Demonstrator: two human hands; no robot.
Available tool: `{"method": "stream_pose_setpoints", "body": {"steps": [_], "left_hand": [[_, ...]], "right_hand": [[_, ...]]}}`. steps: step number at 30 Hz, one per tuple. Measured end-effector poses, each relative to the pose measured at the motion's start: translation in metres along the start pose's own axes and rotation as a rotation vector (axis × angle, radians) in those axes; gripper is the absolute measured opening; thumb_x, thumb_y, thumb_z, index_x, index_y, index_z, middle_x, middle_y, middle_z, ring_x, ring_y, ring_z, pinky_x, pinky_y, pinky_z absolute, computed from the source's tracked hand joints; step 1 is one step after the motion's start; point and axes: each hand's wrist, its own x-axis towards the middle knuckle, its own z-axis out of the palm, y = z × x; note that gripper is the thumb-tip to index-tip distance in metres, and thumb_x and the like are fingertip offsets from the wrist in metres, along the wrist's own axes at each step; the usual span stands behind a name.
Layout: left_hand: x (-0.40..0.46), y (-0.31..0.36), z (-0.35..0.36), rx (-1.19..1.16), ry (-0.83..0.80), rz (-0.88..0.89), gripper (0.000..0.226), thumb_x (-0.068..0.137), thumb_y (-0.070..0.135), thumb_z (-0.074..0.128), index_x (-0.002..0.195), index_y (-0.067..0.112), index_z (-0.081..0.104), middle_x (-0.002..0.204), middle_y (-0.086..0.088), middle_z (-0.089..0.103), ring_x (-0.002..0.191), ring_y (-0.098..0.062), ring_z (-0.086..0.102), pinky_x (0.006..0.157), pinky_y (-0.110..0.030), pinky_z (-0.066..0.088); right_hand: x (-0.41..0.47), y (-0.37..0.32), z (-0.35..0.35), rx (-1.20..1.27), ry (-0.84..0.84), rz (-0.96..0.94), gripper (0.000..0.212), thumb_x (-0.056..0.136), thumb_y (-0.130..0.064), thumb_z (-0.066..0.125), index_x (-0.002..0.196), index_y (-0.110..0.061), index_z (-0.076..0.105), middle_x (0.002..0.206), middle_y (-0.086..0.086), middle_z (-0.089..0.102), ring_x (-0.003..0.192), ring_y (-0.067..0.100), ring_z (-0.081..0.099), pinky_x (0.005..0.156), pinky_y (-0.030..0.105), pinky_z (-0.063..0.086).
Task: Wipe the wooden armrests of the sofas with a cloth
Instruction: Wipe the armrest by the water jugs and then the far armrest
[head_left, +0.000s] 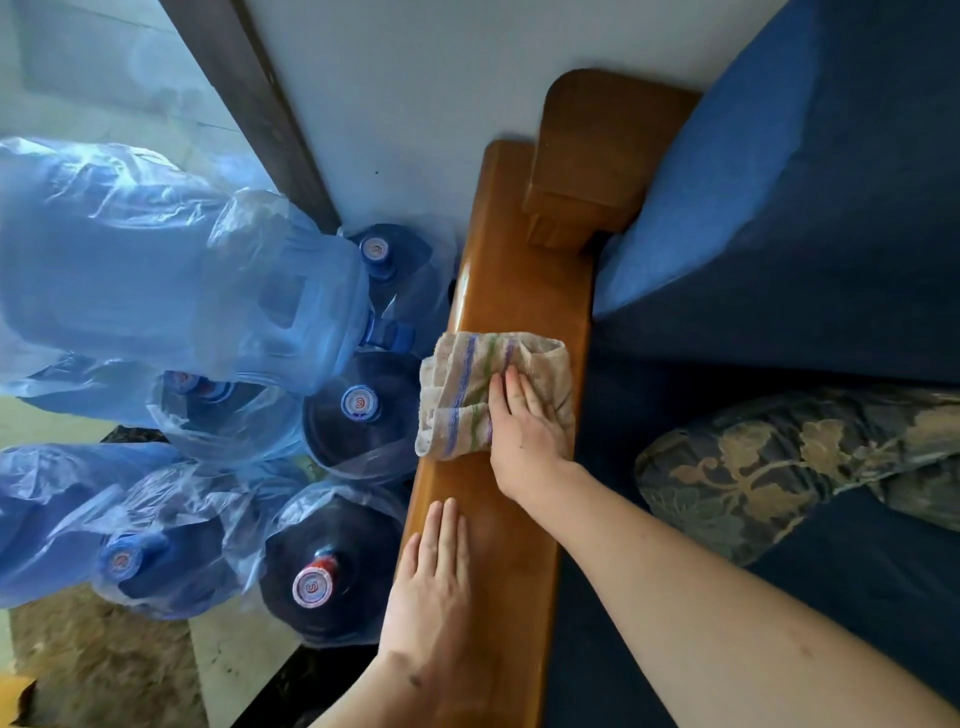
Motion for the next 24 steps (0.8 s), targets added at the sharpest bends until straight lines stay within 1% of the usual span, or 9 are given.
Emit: {"method": "stream_pose_setpoints", "body": {"steps": [2, 5, 7, 10, 16, 18, 20, 22, 24], "left_hand": [[0.0, 0.003, -0.002, -0.042, 0.039, 0.002, 0.061, 0.106, 0.024, 0.014, 0.15, -0.001, -0.02, 0.156, -0.022, -0.031, 0.142, -0.043, -0.029, 0.122, -0.055, 0.001], [0.002, 0.005, -0.009, -0.117, 0.139, 0.004, 0.057, 0.103, 0.018, 0.018, 0.154, -0.007, 0.02, 0.159, -0.031, 0.008, 0.147, -0.047, 0.022, 0.112, -0.061, 0.036], [0.001, 0.005, -0.008, -0.131, 0.188, 0.039, 0.05, 0.107, 0.014, 0.008, 0.15, -0.005, 0.023, 0.148, -0.027, 0.045, 0.133, -0.043, 0.051, 0.097, -0.056, 0.052], [0.001, 0.006, -0.004, -0.121, 0.121, 0.011, 0.048, 0.108, 0.011, 0.001, 0.145, -0.007, 0.026, 0.137, -0.021, 0.06, 0.123, -0.038, 0.061, 0.089, -0.051, 0.059], [0.0, 0.01, -0.015, -0.012, 0.024, -0.05, 0.056, 0.094, 0.01, 0.024, 0.133, -0.006, 0.06, 0.142, -0.027, 0.054, 0.131, -0.042, 0.054, 0.094, -0.052, 0.056], [-0.001, 0.01, -0.02, 0.054, 0.019, -0.042, 0.066, 0.091, 0.009, 0.01, 0.149, -0.01, 0.034, 0.159, -0.032, 0.024, 0.147, -0.046, 0.026, 0.113, -0.055, 0.04], [-0.005, 0.006, -0.015, 0.118, -0.029, 0.004, 0.069, 0.088, 0.01, -0.006, 0.154, -0.006, -0.012, 0.161, -0.026, -0.024, 0.149, -0.045, -0.019, 0.125, -0.053, 0.005], [-0.003, 0.003, -0.018, 0.136, -0.054, 0.018, 0.068, 0.091, 0.01, 0.003, 0.152, 0.0, -0.024, 0.159, -0.021, -0.034, 0.147, -0.04, -0.031, 0.126, -0.049, -0.005], [-0.005, 0.002, -0.017, 0.154, -0.022, 0.011, 0.071, 0.098, 0.012, 0.02, 0.153, 0.002, -0.023, 0.161, -0.02, -0.033, 0.148, -0.038, -0.03, 0.126, -0.048, 0.0]], "right_hand": [[0.02, 0.003, -0.015, -0.024, 0.018, -0.022, 0.102, 0.095, -0.024, 0.063, 0.159, -0.018, -0.016, 0.169, 0.005, -0.022, 0.156, 0.023, -0.014, 0.125, 0.048, 0.007], [0.051, 0.003, -0.036, -0.039, 0.035, -0.017, 0.1, 0.096, -0.024, 0.062, 0.159, -0.02, -0.015, 0.17, 0.003, -0.02, 0.156, 0.021, -0.013, 0.125, 0.05, 0.008], [0.08, 0.002, -0.058, -0.032, 0.041, -0.015, 0.095, 0.098, -0.025, 0.059, 0.16, -0.021, -0.013, 0.17, 0.001, -0.018, 0.156, 0.02, -0.012, 0.126, 0.051, 0.008], [0.126, -0.005, -0.097, 0.007, 0.076, 0.004, 0.081, 0.103, -0.03, 0.049, 0.161, -0.02, -0.008, 0.171, 0.0, -0.014, 0.157, 0.02, -0.01, 0.124, 0.052, 0.004], [0.15, -0.015, -0.104, 0.031, 0.121, 0.01, 0.084, 0.102, -0.031, 0.052, 0.162, -0.016, -0.006, 0.171, 0.004, -0.013, 0.157, 0.026, -0.007, 0.123, 0.053, 0.012], [0.147, -0.01, -0.102, 0.03, 0.136, -0.017, 0.083, 0.103, -0.029, 0.052, 0.162, -0.016, -0.005, 0.171, 0.004, -0.012, 0.157, 0.025, -0.006, 0.124, 0.051, 0.013], [0.14, -0.007, -0.1, 0.028, 0.154, -0.041, 0.081, 0.103, -0.027, 0.051, 0.162, -0.016, -0.004, 0.171, 0.005, -0.011, 0.157, 0.025, -0.006, 0.124, 0.05, 0.013], [0.131, -0.002, -0.094, 0.023, 0.181, -0.048, 0.076, 0.105, -0.028, 0.047, 0.162, -0.017, -0.002, 0.171, 0.004, -0.009, 0.157, 0.024, -0.006, 0.124, 0.051, 0.012], [0.116, 0.004, -0.078, 0.047, 0.197, -0.059, 0.072, 0.106, -0.03, 0.044, 0.163, -0.018, 0.0, 0.172, 0.004, -0.007, 0.157, 0.023, -0.005, 0.125, 0.05, 0.01]]}}
